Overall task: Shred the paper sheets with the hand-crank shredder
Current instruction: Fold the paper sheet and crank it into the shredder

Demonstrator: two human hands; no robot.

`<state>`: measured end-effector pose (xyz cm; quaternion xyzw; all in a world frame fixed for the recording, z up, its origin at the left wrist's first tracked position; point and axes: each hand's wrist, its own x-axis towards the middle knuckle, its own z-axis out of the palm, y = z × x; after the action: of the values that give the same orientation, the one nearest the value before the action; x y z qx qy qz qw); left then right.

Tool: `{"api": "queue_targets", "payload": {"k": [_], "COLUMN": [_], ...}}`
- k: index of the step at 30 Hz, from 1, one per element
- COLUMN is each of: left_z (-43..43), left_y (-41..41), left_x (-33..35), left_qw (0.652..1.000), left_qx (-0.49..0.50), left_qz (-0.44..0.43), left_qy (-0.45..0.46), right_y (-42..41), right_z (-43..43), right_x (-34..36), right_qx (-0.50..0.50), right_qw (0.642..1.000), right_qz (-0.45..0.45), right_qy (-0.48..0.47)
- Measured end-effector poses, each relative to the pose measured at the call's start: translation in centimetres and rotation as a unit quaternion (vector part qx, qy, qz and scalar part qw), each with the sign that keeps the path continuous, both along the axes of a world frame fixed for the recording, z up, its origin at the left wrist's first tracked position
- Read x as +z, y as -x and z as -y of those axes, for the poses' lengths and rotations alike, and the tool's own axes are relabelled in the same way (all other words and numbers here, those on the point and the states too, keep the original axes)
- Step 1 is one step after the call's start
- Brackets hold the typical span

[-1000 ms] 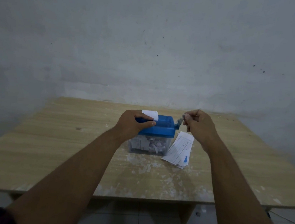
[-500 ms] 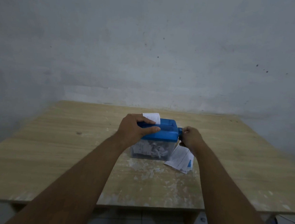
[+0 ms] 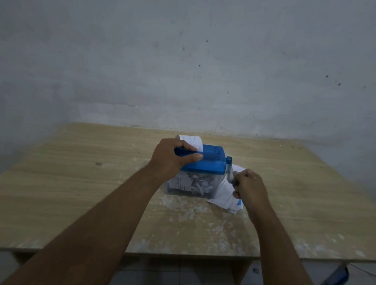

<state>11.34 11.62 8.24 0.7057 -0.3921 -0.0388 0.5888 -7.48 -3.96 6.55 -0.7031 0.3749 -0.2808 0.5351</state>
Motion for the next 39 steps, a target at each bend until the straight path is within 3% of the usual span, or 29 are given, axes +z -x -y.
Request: {"api": "queue_targets", "payload": {"k": [5, 10, 18, 20, 23, 31, 39], "left_z": [-0.2, -0.4, -0.5, -0.6, -0.5, -0.2, -0.4], "left_y": [0.0, -0.3, 0.2, 0.4, 0.4, 0.6, 0.7], "left_x": [0.2, 0.5, 0.3, 0.3, 0.1, 0.0, 0.1], "left_qw": [1.000, 0.999, 0.999, 0.999, 0.999, 1.000, 1.000], "left_qx": [-0.018, -0.030, -0.028, -0.021, -0.010, -0.013, -0.009], "left_qz": [-0.008, 0.011, 0.013, 0.024, 0.044, 0.025, 0.021], "left_qy": [-0.004, -0.035, -0.009, -0.008, 0.001, 0.003, -0.001], "right_y": [1.7, -0.4, -6.0, -6.5, -6.1, -3.0, 2.1], "right_z": [-0.8, 0.8, 5.3, 5.4, 4.8, 3.1, -0.9], "right_x": [3.5, 7.4, 6.1, 3.9, 1.0, -1.4, -0.1], "right_qx": [0.038, 0.057, 0.038, 0.043, 0.038, 0.029, 0.031], "right_qw": [0.997, 0.993, 0.994, 0.995, 0.998, 0.997, 0.998], "right_qz": [0.065, 0.069, -0.019, -0.067, -0.040, -0.064, 0.038], "right_qy": [0.023, 0.079, 0.098, 0.064, -0.020, -0.044, -0.045]}}
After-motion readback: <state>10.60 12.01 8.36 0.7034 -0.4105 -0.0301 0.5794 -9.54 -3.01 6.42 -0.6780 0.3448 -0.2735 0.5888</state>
